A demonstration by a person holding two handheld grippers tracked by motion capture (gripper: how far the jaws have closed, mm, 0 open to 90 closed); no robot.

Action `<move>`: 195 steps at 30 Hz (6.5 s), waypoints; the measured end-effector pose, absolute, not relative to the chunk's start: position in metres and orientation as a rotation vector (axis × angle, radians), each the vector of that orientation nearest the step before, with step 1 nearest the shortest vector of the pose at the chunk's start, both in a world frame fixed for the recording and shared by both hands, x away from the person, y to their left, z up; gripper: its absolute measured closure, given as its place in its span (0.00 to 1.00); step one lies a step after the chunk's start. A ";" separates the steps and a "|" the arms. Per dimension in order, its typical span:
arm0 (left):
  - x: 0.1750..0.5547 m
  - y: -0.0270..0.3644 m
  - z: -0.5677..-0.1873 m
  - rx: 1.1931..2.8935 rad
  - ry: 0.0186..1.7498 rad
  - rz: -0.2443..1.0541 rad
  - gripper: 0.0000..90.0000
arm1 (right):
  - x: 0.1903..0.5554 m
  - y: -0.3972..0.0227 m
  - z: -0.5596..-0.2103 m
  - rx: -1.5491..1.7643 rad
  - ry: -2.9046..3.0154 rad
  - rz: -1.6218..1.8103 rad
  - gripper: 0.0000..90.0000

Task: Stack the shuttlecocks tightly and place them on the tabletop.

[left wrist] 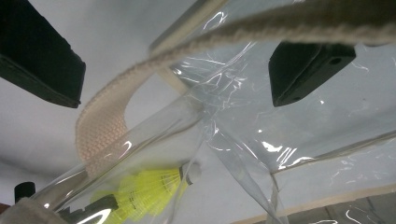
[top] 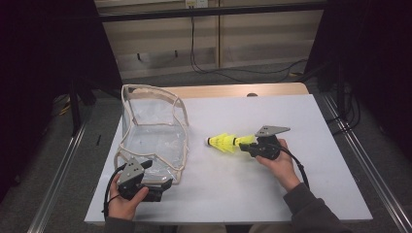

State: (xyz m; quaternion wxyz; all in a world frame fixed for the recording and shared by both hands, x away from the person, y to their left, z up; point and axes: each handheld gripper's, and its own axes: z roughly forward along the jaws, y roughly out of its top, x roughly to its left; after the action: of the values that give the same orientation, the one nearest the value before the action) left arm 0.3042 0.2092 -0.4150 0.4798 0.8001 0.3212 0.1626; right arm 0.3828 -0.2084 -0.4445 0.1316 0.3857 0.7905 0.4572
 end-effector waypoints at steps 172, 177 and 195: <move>0.303 0.211 -0.411 1.959 0.778 0.422 0.05 | 0.378 -0.200 -0.446 1.134 2.329 1.282 0.76; 0.303 0.211 -0.411 1.961 0.778 0.423 0.05 | 0.373 -0.200 -0.447 1.136 2.343 1.274 0.79; 0.302 0.210 -0.411 1.958 0.782 0.421 0.05 | 0.367 -0.189 -0.441 1.088 2.333 1.327 0.99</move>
State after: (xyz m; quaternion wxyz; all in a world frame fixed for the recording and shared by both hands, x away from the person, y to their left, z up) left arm 0.3025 0.2101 -0.4113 0.4757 0.8011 0.3198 0.1723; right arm 0.3670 -0.1891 -0.4413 0.1222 0.3727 0.7995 0.4548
